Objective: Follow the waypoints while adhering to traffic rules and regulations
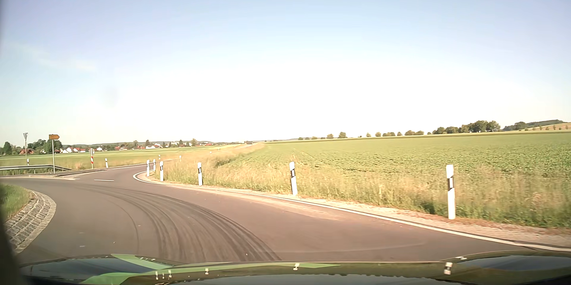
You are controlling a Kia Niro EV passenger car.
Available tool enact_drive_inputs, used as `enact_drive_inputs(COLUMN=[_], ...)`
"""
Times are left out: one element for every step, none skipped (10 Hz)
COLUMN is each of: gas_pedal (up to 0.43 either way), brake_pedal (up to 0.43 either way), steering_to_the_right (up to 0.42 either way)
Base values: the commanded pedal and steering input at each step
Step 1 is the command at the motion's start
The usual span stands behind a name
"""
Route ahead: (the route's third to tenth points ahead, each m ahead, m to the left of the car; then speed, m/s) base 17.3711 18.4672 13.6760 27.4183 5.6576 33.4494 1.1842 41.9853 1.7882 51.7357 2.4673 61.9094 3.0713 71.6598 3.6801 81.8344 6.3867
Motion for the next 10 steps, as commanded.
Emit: enact_drive_inputs(gas_pedal=[0.13, 0.13, 0.13, 0.13, 0.13, 0.13, 0.13, 0.13, 0.13, 0.13], brake_pedal=[0.0, 0.0, 0.0, 0.0, 0.0, 0.0, 0.0, 0.0, 0.0, 0.0], steering_to_the_right=[-0.297, -0.297, -0.297, -0.297, -0.297, -0.297, -0.297, -0.297, -0.297, -0.296])
